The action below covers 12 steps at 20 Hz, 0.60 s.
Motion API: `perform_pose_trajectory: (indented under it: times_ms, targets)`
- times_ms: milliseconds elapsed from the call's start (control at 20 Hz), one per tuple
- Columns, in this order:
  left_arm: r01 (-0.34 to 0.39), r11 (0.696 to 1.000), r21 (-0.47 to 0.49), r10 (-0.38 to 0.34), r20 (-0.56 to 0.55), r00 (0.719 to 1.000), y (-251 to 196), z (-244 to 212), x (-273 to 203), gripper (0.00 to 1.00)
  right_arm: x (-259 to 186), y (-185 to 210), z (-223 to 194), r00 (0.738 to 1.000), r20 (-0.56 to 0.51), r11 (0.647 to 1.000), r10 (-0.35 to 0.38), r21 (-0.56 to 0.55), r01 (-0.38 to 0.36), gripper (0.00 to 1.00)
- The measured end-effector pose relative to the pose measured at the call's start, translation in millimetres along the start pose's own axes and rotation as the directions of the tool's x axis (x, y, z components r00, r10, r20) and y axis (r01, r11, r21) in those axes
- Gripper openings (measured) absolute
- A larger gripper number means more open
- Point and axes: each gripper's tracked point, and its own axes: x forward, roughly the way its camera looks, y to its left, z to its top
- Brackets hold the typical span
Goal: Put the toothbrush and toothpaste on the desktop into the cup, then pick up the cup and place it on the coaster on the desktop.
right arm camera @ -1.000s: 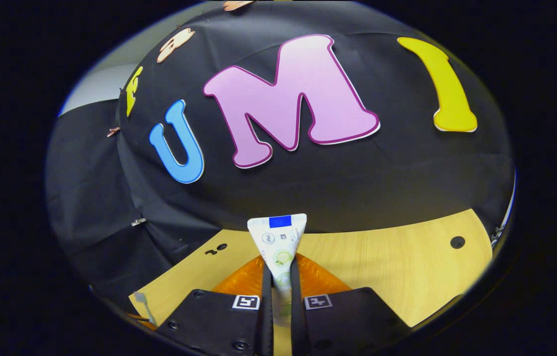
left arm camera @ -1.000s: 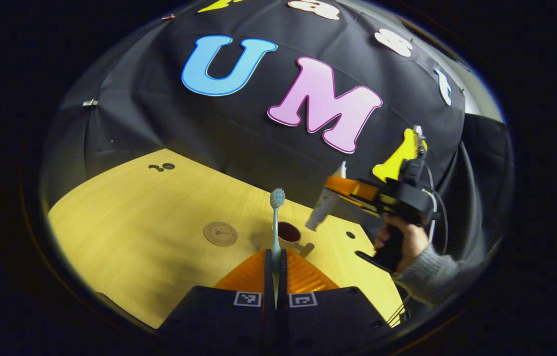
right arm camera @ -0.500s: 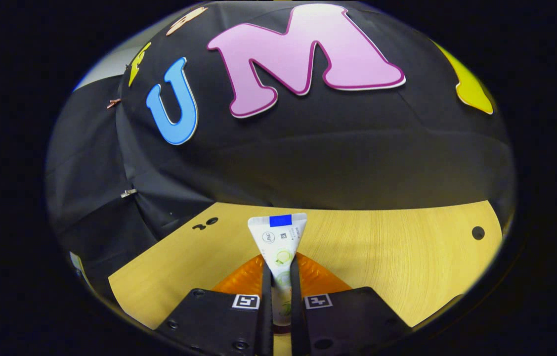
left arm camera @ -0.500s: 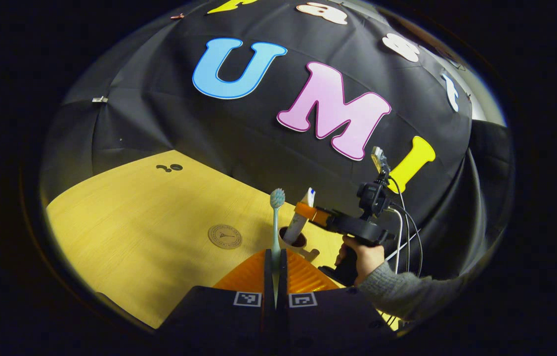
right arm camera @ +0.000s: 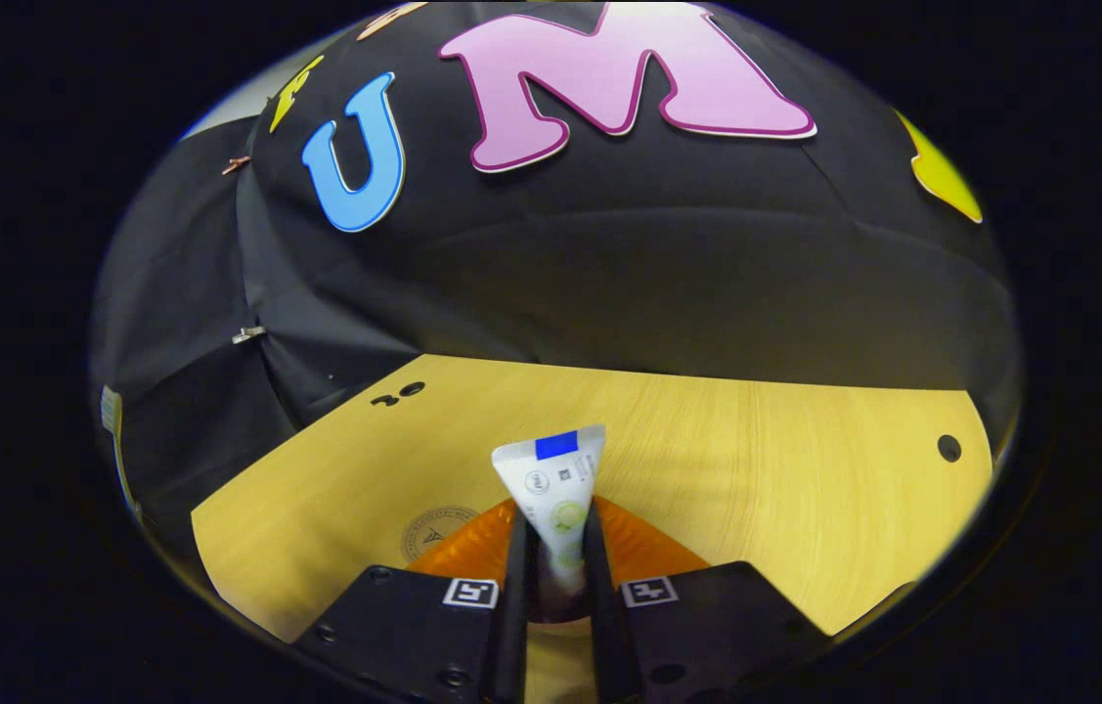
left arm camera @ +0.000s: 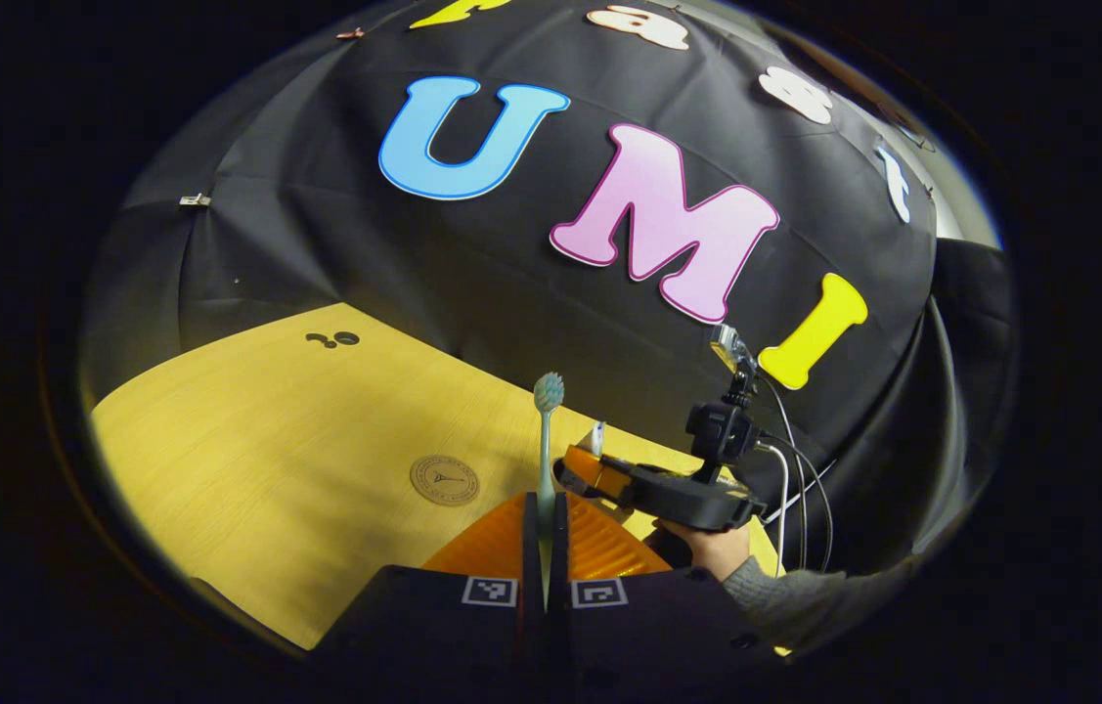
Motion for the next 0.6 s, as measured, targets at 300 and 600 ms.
perform_pose_trajectory:
  times_ms: [300, 600]
  targets:
    - [0.079, 0.996, -0.029, -0.074, 0.144, 0.987, -26, 52, 24, 0.06, -28, -6, 33, 0.997, 0.072, 0.997, -0.010, 0.074, 0.004, 0.63]
    - [0.132, 0.991, -0.024, -0.120, 0.275, 0.954, -53, 95, 73, 0.06, -85, -52, 31, 0.992, 0.076, 0.977, -0.099, 0.198, 0.082, 0.73]
